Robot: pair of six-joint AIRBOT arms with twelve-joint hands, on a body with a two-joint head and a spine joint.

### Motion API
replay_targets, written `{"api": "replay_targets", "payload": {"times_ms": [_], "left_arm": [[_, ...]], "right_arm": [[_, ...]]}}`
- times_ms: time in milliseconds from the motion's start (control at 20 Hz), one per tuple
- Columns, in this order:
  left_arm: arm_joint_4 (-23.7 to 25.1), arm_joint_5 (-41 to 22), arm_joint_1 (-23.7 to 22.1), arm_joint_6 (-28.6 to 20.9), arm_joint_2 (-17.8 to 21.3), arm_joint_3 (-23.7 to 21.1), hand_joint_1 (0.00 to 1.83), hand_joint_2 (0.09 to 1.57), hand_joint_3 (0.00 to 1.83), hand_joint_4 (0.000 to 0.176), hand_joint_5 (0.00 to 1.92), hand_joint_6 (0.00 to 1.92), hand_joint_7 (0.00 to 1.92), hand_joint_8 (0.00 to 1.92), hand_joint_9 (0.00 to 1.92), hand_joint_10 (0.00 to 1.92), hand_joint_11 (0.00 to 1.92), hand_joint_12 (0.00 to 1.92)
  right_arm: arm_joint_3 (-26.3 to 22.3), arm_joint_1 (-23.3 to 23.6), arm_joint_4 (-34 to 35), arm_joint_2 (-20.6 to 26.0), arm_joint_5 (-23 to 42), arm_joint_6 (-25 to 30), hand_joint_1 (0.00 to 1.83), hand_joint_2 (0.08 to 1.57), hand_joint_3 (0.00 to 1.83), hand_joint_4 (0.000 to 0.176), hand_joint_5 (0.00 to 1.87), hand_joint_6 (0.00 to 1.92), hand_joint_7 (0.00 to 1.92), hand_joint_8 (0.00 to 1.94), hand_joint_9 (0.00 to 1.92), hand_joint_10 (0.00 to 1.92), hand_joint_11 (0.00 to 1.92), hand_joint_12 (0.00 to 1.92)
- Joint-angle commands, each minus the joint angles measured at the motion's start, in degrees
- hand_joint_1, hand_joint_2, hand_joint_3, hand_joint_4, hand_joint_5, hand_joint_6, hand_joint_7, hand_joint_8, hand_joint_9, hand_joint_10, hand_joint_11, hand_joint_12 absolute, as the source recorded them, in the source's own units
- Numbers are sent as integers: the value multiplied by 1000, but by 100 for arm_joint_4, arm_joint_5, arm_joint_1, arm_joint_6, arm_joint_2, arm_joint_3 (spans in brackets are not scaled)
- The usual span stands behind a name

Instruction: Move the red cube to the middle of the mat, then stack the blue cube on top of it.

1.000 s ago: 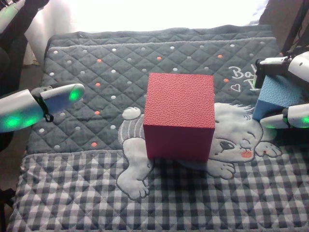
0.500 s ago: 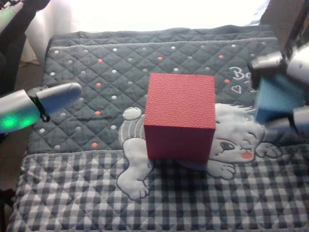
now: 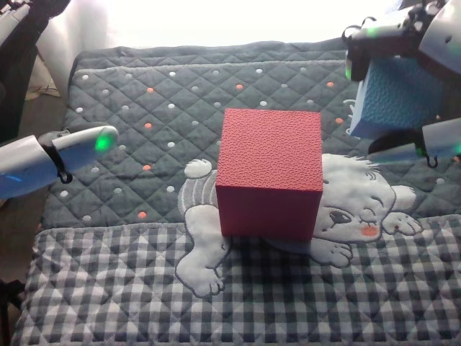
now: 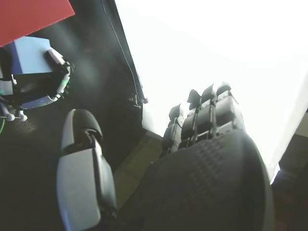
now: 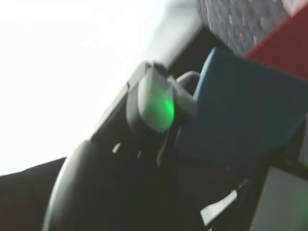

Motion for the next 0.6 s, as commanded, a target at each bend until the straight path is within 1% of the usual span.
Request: {"api": "replay_targets", "payload": {"times_ms": [0, 100, 150, 200, 250, 300, 350, 400, 450, 500, 550], "left_arm": [[109, -713, -25, -19, -26, 37, 673, 961, 1, 90, 81, 13, 0, 0, 0, 0, 0, 0], [101, -699, -25, -19, -29, 47, 665, 972, 5, 97, 75, 9, 0, 0, 0, 0, 0, 0], [88, -702, -25, -19, -29, 48, 642, 970, 4, 112, 69, 6, 0, 0, 0, 0, 0, 0], [86, -710, -24, -19, -29, 47, 635, 972, 5, 106, 67, 5, 0, 0, 0, 0, 0, 0], [82, -711, -24, -19, -29, 49, 630, 975, 6, 104, 66, 4, 0, 0, 0, 0, 0, 0], [70, -712, -24, -18, -32, 51, 609, 970, 3, 113, 72, 7, 0, 0, 0, 0, 0, 0], [34, -721, -16, -17, -38, 54, 610, 973, 4, 93, 81, 9, 0, 0, 0, 0, 8, 4], [-18, -753, 7, -17, -47, 60, 606, 974, 4, 96, 81, 8, 0, 0, 0, 0, 18, 9], [-38, -762, 25, -17, -48, 61, 604, 979, 6, 98, 81, 8, 0, 0, 0, 0, 16, 9], [-49, -759, 36, -17, -48, 62, 626, 979, 5, 90, 90, 10, 0, 0, 0, 0, 23, 14], [-58, -754, 41, -17, -48, 63, 637, 981, 6, 92, 91, 10, 0, 0, 0, 0, 23, 16]], "right_arm": [[2, 103, 56, 47, 769, -9, 1451, 962, 589, 0, 984, 1921, 1189, 1941, 1293, 1921, 1434, 1921], [5, 248, -68, 26, 768, -9, 1427, 1005, 522, 0, 1021, 1921, 1205, 1941, 1308, 1921, 1435, 1921], [10, 362, -165, -37, 766, -8, 1423, 1009, 517, 0, 986, 1921, 1206, 1941, 1312, 1921, 1437, 1921], [22, 425, -215, -83, 763, -4, 1429, 1014, 512, 0, 1019, 1921, 1242, 1941, 1346, 1921, 1475, 1921], [49, 470, -275, -147, 761, 47, 1422, 1021, 516, 0, 1040, 1921, 1268, 1941, 1360, 1921, 1486, 1921], [96, 508, -369, -227, 761, 187, 1397, 1016, 518, 0, 1005, 1921, 1230, 1941, 1328, 1921, 1446, 1921], [230, 576, -551, -384, 757, 517, 1409, 1027, 458, 0, 917, 1921, 1142, 1941, 1261, 1921, 1400, 1921], [400, 659, -708, -624, 681, 801, 1071, 1010, 748, 0, 657, 1890, 1081, 1941, 1210, 1921, 1351, 1921], [472, 715, -758, -765, 597, 829, 1145, 854, 1026, 0, 678, 1765, 880, 1941, 1164, 1921, 1308, 1921], [514, 757, -802, -863, 546, 830, 1041, 970, 827, 0, 627, 1798, 962, 1941, 1146, 1921, 1289, 1921], [563, 815, -853, -984, 454, 830, 1129, 980, 817, 0, 556, 1717, 789, 1941, 1103, 1921, 1262, 1921]]}}
